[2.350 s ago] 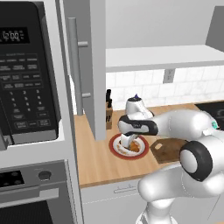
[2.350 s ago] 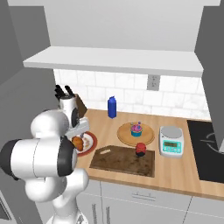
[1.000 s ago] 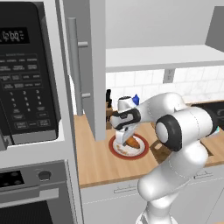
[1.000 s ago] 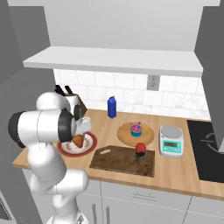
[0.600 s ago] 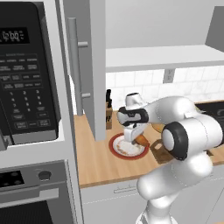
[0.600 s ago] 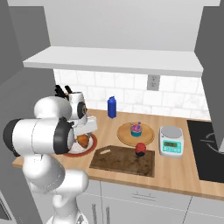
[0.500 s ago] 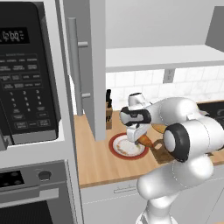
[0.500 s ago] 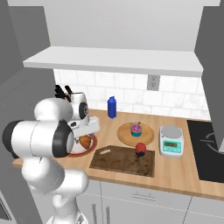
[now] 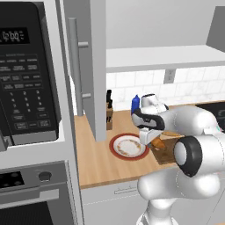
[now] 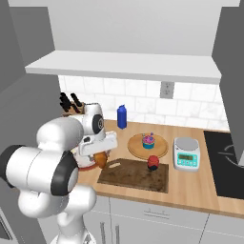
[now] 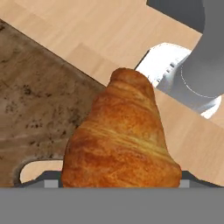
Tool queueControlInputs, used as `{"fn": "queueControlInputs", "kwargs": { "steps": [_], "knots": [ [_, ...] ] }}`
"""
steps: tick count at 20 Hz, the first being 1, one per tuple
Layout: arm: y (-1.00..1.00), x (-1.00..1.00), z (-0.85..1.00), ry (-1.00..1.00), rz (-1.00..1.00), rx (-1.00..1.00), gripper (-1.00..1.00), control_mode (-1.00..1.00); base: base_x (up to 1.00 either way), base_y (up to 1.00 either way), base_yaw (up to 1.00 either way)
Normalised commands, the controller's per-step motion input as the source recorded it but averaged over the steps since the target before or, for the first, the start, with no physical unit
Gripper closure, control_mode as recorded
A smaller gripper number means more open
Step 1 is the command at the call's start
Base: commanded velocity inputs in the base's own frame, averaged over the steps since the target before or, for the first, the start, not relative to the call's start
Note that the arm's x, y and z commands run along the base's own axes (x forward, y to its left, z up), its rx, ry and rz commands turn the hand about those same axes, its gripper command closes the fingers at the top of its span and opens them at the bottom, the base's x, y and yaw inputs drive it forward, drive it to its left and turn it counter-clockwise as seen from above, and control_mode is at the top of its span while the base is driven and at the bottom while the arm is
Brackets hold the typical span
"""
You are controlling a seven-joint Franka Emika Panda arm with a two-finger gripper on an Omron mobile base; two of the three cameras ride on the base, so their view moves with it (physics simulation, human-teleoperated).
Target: From the different types of pastries on the counter, select a croissant and place it on the cutting board. Then retrieve a jar of jam from the cabinet and place it alongside the croissant on the cutting board.
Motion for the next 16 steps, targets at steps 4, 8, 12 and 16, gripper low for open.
{"fn": "queueControlInputs", "kwargs": {
  "steps": [4, 8, 12, 16],
  "knots": [
    [-0.67, -0.17, 0.00, 0.04, -0.06, 0.00, 1.00, -1.00, 0.00, 0.00, 0.00],
    [-0.65, -0.04, 0.00, 0.02, -0.06, 0.00, 1.00, -1.00, 0.00, 0.00, 0.00],
    [-0.52, -0.01, 0.00, 0.00, -0.02, 0.00, 1.00, -1.00, 0.00, 0.00, 0.00],
    [-0.52, 0.00, 0.00, 0.00, -0.01, 0.00, 1.00, -1.00, 0.00, 0.00, 0.00]
  ]
}}
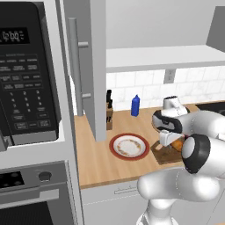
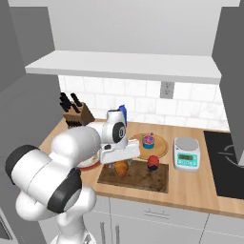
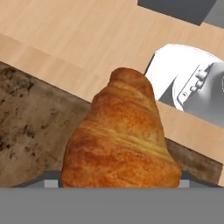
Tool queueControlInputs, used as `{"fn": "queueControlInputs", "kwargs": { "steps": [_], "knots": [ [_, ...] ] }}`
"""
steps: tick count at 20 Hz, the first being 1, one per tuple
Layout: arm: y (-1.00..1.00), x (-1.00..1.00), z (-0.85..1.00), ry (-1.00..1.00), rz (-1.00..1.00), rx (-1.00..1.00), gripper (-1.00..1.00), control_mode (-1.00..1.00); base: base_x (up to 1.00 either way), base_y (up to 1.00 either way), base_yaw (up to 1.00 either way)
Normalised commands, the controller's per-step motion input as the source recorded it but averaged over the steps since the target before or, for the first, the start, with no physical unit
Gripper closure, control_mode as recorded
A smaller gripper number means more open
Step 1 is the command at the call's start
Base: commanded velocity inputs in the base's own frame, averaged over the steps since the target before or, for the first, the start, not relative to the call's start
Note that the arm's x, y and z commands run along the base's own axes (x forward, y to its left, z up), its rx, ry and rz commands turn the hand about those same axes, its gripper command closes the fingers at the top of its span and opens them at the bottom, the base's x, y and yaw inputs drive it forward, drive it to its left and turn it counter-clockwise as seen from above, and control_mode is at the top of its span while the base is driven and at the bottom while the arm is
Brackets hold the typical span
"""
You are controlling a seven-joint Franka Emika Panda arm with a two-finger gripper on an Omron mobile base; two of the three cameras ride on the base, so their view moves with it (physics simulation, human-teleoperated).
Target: From the different types of pastries on the counter, select a croissant and place it on the cutting board. Then retrieve a jar of jam from the cabinet and place it alongside the croissant on the cutting board.
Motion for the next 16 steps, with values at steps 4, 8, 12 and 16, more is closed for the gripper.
{"fn": "queueControlInputs", "kwargs": {
  "steps": [4, 8, 12, 16],
  "knots": [
    [-0.47, 0.00, 0.00, 0.00, 0.00, 0.00, 1.00, -1.00, 0.00, 0.00, 0.00],
    [-0.20, 0.14, 0.00, 0.00, -0.03, 0.00, 1.00, -1.00, 0.00, 0.00, 0.00],
    [-0.04, 0.19, 0.00, 0.00, -0.03, 0.03, 1.00, -1.00, 0.00, 0.00, 0.00],
    [-0.16, 0.01, -0.40, 0.00, -0.07, 0.03, 1.00, -1.00, 0.00, 0.00, 0.00]
  ]
}}
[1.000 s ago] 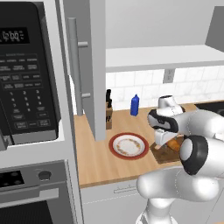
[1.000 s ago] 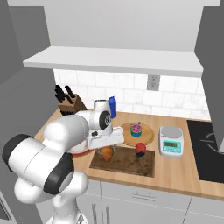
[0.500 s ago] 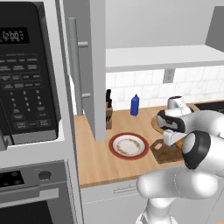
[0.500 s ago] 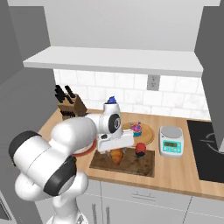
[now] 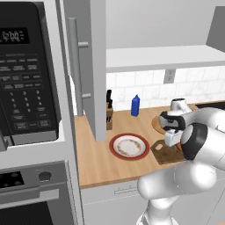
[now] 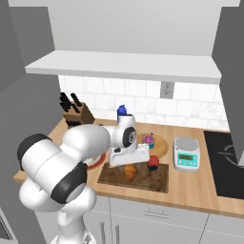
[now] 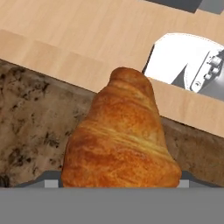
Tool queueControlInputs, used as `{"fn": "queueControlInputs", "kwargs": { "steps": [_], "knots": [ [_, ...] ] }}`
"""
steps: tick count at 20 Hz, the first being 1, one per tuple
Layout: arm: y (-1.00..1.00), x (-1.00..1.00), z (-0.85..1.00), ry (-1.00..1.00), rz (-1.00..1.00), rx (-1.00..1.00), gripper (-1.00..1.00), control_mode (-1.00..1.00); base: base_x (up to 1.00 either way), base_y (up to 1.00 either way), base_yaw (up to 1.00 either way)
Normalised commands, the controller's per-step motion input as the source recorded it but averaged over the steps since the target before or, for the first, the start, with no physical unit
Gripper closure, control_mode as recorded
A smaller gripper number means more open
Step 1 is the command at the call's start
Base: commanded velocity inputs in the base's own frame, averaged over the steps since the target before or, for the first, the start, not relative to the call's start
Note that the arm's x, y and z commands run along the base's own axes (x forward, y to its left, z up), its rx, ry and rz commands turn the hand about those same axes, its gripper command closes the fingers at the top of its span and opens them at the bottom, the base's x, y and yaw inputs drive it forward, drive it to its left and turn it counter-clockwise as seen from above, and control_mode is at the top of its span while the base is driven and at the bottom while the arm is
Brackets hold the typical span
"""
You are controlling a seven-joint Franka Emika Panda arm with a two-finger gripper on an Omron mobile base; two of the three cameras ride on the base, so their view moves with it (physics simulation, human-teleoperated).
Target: From the different types of pastries on the counter, select a croissant and place it on the cutting board. Then retrieve a jar of jam from the cabinet and place it alongside the croissant on the cutting board.
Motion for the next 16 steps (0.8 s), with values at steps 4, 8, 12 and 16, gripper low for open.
{"fn": "queueControlInputs", "kwargs": {
  "steps": [4, 8, 12, 16],
  "knots": [
    [-0.12, 0.00, -0.24, -0.04, -0.06, 0.03, 1.00, -1.00, 0.00, 0.00, 0.00],
    [-0.03, 0.03, -0.06, -0.09, -0.05, 0.02, -1.00, -1.00, 0.00, 0.00, 0.00],
    [0.00, 0.00, 0.11, -0.08, -0.02, 0.03, -1.00, -1.00, 0.00, 0.00, 0.00],
    [0.18, 0.00, 0.24, -0.06, 0.00, 0.00, -1.00, -1.00, 0.00, 0.00, 0.00]
  ]
}}
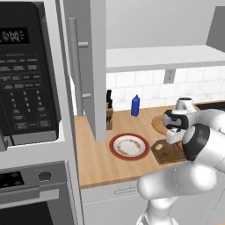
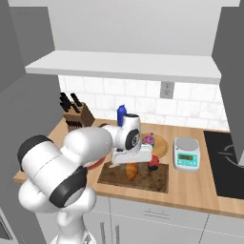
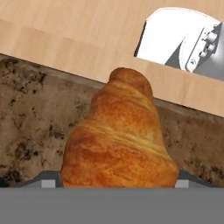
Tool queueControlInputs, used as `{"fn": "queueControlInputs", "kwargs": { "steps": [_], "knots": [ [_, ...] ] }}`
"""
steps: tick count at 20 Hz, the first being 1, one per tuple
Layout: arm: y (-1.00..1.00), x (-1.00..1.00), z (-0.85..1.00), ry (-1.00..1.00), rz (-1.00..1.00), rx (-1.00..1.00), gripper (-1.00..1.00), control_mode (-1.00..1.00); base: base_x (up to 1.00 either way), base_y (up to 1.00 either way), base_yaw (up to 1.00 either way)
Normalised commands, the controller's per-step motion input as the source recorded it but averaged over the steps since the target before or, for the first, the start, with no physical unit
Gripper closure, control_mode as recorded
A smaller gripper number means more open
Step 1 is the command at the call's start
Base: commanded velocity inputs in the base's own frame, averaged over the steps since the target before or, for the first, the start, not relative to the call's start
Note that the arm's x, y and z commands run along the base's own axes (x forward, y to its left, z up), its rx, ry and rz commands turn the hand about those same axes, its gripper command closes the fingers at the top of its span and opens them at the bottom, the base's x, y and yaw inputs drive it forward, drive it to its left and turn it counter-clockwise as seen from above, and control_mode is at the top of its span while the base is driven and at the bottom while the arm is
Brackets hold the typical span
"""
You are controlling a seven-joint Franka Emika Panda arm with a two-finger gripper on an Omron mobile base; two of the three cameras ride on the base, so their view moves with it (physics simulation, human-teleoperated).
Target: From the different types of pastries on the counter, select a croissant and place it on the cutting board. Then retrieve a jar of jam from the cabinet and place it alongside the croissant on the cutting board.
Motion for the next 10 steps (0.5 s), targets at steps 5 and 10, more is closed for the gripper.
{"fn": "queueControlInputs", "kwargs": {
  "steps": [5, 10],
  "knots": [
    [0.54, 0.06, 0.01, 0.00, -0.05, 0.00, -1.00, -1.00, 0.00, 0.00, 0.00],
    [0.13, 0.26, 0.20, -0.06, -0.01, 0.00, -1.00, -1.00, 0.00, 0.00, 0.00]
  ]
}}
